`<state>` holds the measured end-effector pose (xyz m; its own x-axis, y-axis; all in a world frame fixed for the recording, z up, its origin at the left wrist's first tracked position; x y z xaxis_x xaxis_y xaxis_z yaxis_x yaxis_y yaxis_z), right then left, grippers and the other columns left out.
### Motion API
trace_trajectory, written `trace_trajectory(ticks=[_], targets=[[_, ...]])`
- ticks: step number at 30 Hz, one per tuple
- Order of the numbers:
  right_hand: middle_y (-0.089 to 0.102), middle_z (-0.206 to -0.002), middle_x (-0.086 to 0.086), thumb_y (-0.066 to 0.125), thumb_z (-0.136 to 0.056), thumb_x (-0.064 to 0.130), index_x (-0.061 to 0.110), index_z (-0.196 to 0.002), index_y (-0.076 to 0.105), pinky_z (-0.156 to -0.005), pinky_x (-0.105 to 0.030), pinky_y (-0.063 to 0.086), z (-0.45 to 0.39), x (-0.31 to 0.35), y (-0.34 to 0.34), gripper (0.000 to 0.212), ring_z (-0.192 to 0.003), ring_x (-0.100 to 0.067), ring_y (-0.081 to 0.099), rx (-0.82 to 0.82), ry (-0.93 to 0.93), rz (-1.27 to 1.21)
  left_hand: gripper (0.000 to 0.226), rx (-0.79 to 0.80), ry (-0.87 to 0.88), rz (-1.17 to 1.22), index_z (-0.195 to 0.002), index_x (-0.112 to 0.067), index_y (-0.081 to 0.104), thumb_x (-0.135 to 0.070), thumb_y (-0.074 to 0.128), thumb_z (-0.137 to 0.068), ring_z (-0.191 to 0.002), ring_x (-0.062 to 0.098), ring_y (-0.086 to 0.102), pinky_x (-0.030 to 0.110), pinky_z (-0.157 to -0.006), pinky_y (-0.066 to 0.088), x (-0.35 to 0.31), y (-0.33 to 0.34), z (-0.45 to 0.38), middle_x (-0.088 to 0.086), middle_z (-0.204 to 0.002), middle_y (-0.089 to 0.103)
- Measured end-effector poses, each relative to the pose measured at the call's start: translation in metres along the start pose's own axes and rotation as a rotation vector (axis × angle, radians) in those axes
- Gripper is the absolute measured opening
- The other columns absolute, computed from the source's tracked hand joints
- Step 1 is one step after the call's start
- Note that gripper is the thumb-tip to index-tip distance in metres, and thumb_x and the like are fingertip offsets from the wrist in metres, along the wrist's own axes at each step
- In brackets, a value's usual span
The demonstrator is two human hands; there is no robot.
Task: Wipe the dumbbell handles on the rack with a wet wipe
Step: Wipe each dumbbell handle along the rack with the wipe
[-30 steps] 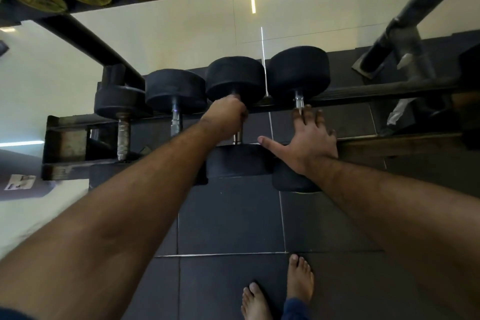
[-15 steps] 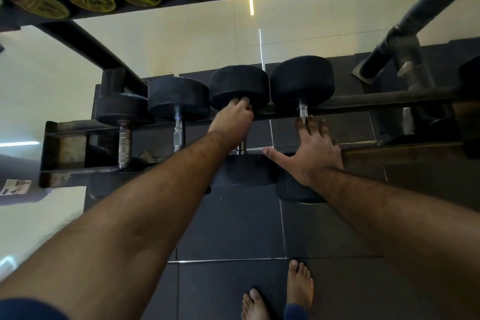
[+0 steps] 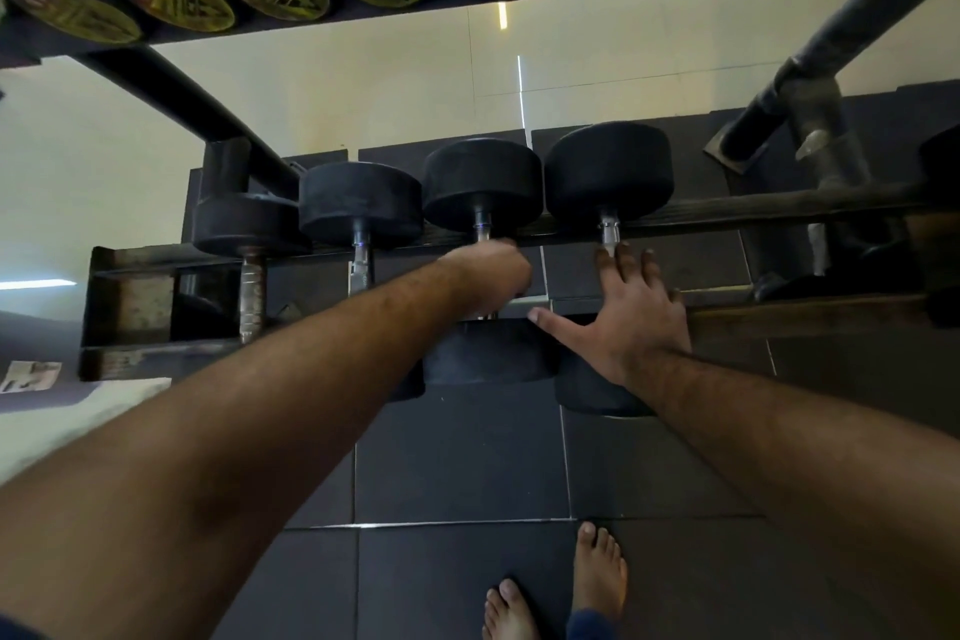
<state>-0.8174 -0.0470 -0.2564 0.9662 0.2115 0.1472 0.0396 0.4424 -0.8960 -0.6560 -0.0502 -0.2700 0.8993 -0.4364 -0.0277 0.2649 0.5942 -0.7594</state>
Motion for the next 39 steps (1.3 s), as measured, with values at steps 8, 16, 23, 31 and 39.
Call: trace_trajectory(ticks=[8, 16, 23, 31, 39], targets=[[0.005, -0.181, -0.001, 0.016, -0.062, 0.115, 0.028, -0.172, 0.011, -0.128, -0.062, 0.025, -0.001, -0.002, 0.001, 0.140, -0.166, -0.032, 0.003, 0.016, -0.006, -0.004, 0.019, -0.484, -0.233, 0.523, -0.104, -0.024, 0.084, -0.016, 0.069, -0.096, -0.093, 0.019, 0.070, 0.030, -0.084, 0.052, 0.073, -0.010, 0.043, -0.007, -0.097, 0.073], [0.007, -0.181, -0.002, 0.014, -0.061, 0.115, 0.028, -0.172, 0.011, -0.127, -0.063, 0.026, -0.002, -0.003, 0.002, 0.142, -0.166, -0.032, 0.004, 0.017, -0.005, 0.006, 0.018, -0.797, -0.535, 0.706, -0.109, -0.029, 0.083, -0.023, 0.069, -0.099, -0.091, 0.027, 0.075, 0.036, -0.083, 0.059, 0.074, 0.023, 0.045, 0.006, -0.098, 0.080], [0.007, -0.181, -0.002, 0.014, -0.060, 0.116, 0.029, -0.172, 0.012, -0.127, -0.062, 0.026, -0.003, -0.001, 0.002, 0.142, -0.166, -0.032, 0.003, 0.021, 0.000, 0.003, 0.025, -0.373, -0.301, 0.822, -0.095, -0.025, 0.086, -0.006, 0.073, -0.085, -0.089, 0.009, 0.074, 0.031, -0.090, 0.060, 0.059, 0.039, 0.054, -0.007, -0.095, 0.081], [0.003, -0.181, -0.002, 0.010, -0.057, 0.116, 0.030, -0.172, 0.010, -0.128, -0.063, 0.023, -0.004, -0.001, 0.003, 0.143, -0.166, -0.031, 0.001, 0.043, -0.001, 0.005, 0.020, -0.623, -0.324, 0.604, -0.107, -0.022, 0.083, -0.016, 0.070, -0.093, -0.103, 0.028, 0.068, 0.038, -0.090, 0.056, 0.046, 0.028, 0.038, 0.003, -0.111, 0.074], [0.003, -0.181, -0.003, 0.014, -0.059, 0.116, 0.031, -0.171, 0.013, -0.128, -0.064, 0.023, -0.003, -0.001, 0.001, 0.140, -0.166, -0.031, 0.000, 0.046, -0.003, -0.001, 0.014, -0.722, -0.744, 1.179, -0.090, -0.020, 0.082, -0.009, 0.076, -0.083, -0.074, 0.008, 0.070, 0.024, -0.068, 0.057, 0.102, 0.060, 0.070, -0.007, -0.079, 0.076]])
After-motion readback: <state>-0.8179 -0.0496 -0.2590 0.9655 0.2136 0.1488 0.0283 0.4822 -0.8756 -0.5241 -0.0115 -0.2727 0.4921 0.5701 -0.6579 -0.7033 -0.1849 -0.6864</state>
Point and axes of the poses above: each hand's wrist, its own z-axis away from the middle knuckle, its own y-axis out of the palm, x = y × z, the point moved 6 cm from there along -z, towards the middle knuckle
